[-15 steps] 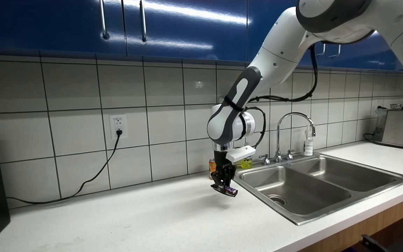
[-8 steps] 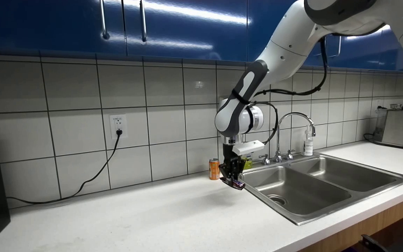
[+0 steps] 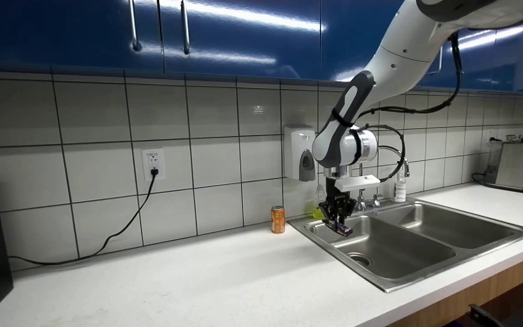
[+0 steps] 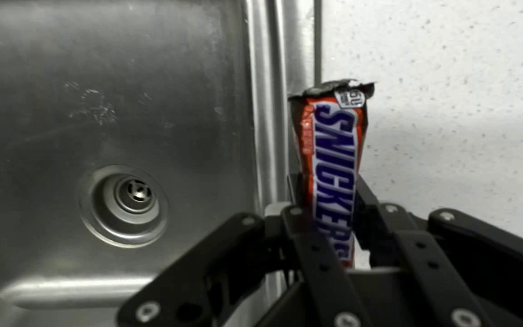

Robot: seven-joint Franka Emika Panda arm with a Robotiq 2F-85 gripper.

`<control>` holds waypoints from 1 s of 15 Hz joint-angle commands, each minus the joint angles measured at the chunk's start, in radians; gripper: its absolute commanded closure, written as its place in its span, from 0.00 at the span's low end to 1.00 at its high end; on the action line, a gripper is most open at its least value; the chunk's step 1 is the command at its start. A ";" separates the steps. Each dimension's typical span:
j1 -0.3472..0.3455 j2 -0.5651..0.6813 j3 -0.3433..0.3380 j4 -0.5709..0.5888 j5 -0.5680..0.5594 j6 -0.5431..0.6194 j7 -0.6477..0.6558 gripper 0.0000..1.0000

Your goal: Put the candy bar into the sink

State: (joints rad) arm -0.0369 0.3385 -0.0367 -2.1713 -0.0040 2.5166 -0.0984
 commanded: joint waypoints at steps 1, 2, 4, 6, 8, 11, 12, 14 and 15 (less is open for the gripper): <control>-0.051 -0.067 -0.030 -0.089 0.021 0.032 0.010 0.93; -0.062 -0.069 -0.041 -0.098 0.020 0.039 0.010 0.93; -0.083 -0.075 -0.065 -0.122 0.016 0.053 0.009 0.93; -0.099 -0.068 -0.086 -0.129 0.009 0.057 0.013 0.93; -0.109 -0.049 -0.102 -0.125 0.004 0.063 0.015 0.93; -0.125 -0.015 -0.104 -0.109 0.018 0.079 0.002 0.93; -0.129 0.004 -0.104 -0.099 0.016 0.090 0.000 0.93; -0.138 0.044 -0.098 -0.081 0.023 0.114 -0.010 0.93; -0.142 0.067 -0.097 -0.072 0.023 0.128 -0.011 0.93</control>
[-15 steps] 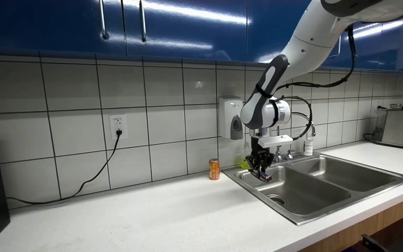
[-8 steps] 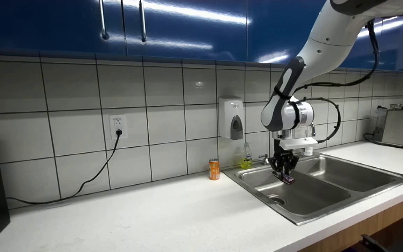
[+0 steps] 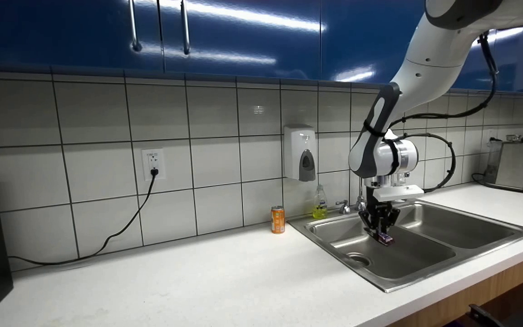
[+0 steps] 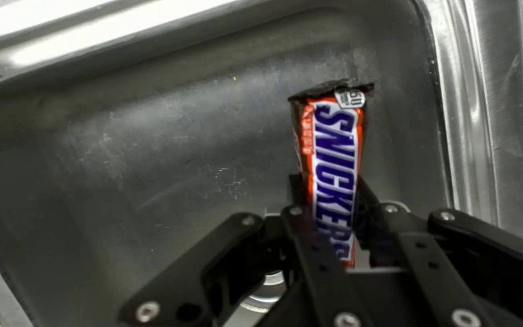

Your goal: Put the candy bar into the sink

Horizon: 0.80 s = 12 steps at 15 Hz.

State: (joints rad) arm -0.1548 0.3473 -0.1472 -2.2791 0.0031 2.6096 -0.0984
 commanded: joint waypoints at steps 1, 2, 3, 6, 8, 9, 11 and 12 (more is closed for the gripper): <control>-0.029 0.085 0.015 0.049 0.017 0.048 -0.015 0.93; -0.036 0.111 0.020 0.063 0.022 0.059 -0.019 0.93; -0.040 0.136 0.021 0.078 0.022 0.070 -0.019 0.93; -0.053 0.211 0.020 0.130 0.015 0.089 -0.014 0.93; -0.059 0.259 0.019 0.165 0.011 0.093 -0.010 0.93; -0.061 0.282 0.018 0.182 0.008 0.094 -0.009 0.93; -0.065 0.314 0.021 0.208 0.010 0.091 -0.005 0.93; -0.065 0.322 0.020 0.216 0.008 0.090 -0.003 0.93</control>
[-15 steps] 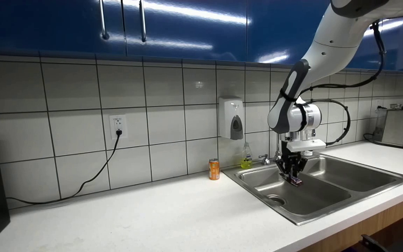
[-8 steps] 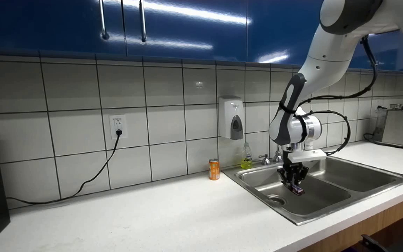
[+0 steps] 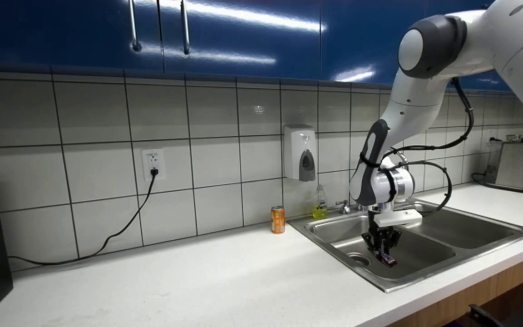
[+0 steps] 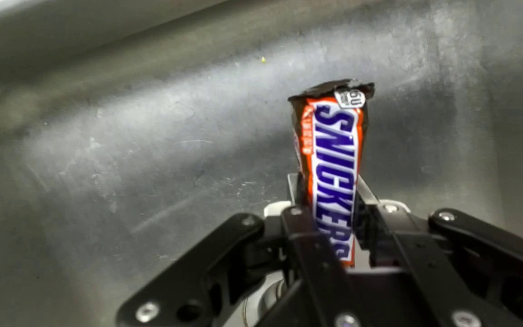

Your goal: Put the candy bar into the sink

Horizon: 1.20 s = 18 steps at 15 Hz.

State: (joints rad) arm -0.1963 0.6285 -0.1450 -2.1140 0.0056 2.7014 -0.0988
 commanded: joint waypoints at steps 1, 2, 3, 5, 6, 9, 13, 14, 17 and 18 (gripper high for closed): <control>-0.007 0.016 0.005 0.015 -0.008 -0.002 0.006 0.74; -0.007 0.029 0.006 0.027 -0.008 -0.002 0.006 0.74; -0.007 0.038 0.006 0.034 -0.008 -0.002 0.006 0.74; -0.007 0.042 0.007 0.040 -0.008 -0.002 0.006 0.74; -0.007 0.042 0.007 0.042 -0.008 -0.002 0.006 0.74; -0.007 0.042 0.007 0.043 -0.008 -0.002 0.006 0.74; -0.014 0.048 0.007 0.048 -0.002 0.018 0.008 0.93; -0.020 0.058 0.010 0.056 0.003 0.021 0.006 0.93; -0.034 0.090 0.013 0.074 0.009 0.043 0.003 0.93; -0.035 0.100 0.011 0.077 0.007 0.051 0.005 0.93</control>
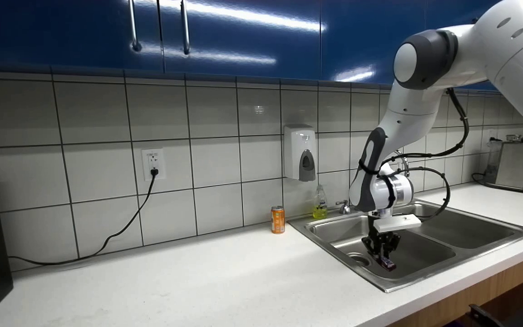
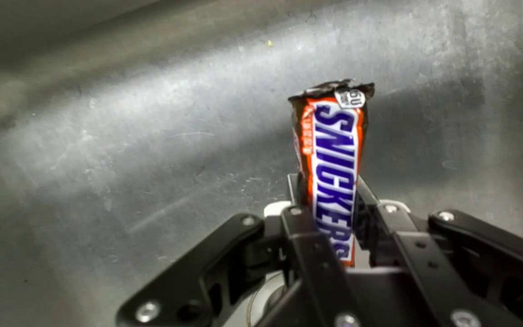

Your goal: Put the candy bar into the sink

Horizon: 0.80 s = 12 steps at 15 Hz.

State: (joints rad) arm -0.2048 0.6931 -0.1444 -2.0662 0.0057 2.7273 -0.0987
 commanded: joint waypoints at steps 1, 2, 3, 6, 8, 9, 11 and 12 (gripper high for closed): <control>-0.034 0.048 0.013 0.035 0.010 0.030 0.003 0.93; -0.040 0.060 0.015 0.040 0.011 0.034 0.002 0.93; -0.041 0.072 0.013 0.045 0.010 0.035 0.005 0.93; -0.045 0.106 0.012 0.067 0.007 0.033 0.007 0.93; -0.047 0.127 0.012 0.085 0.006 0.029 0.008 0.93; -0.046 0.137 0.012 0.095 0.005 0.028 0.008 0.93; -0.045 0.155 0.012 0.113 0.004 0.024 0.008 0.93; -0.044 0.162 0.011 0.121 0.004 0.022 0.009 0.93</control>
State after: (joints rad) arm -0.2352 0.8283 -0.1438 -1.9867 0.0058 2.7547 -0.0987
